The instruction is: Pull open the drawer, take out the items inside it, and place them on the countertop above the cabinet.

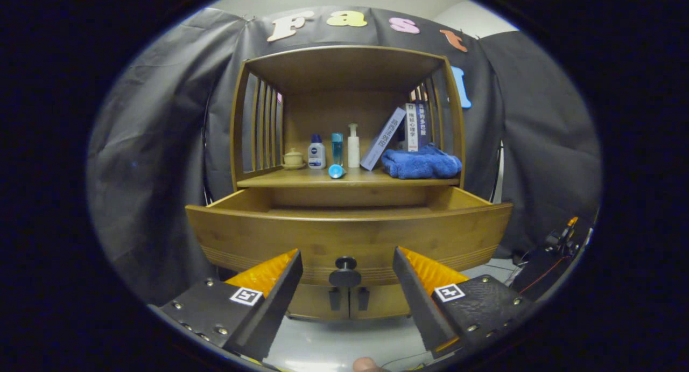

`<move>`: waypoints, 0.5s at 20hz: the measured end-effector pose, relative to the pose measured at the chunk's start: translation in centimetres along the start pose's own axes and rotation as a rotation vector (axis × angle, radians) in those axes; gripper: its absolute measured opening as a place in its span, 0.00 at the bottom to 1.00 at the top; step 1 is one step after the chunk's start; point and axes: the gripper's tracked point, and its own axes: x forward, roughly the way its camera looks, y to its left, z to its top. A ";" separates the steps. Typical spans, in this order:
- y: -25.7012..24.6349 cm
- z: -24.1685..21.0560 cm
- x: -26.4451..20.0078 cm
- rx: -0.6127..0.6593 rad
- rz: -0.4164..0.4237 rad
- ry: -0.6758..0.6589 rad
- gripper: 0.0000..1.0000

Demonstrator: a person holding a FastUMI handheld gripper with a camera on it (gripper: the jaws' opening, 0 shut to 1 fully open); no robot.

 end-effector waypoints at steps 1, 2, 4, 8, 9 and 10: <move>0.0 -0.2 0.5 0.007 0.001 -0.002 1.00; 0.3 -0.6 1.1 0.015 0.009 0.001 1.00; 0.8 -2.0 2.2 0.044 0.015 0.055 1.00; 1.0 -3.6 4.3 0.086 -0.001 0.097 1.00; 0.7 -3.9 4.7 0.070 -0.012 0.100 1.00; 0.3 -4.2 4.8 0.054 -0.028 0.107 1.00</move>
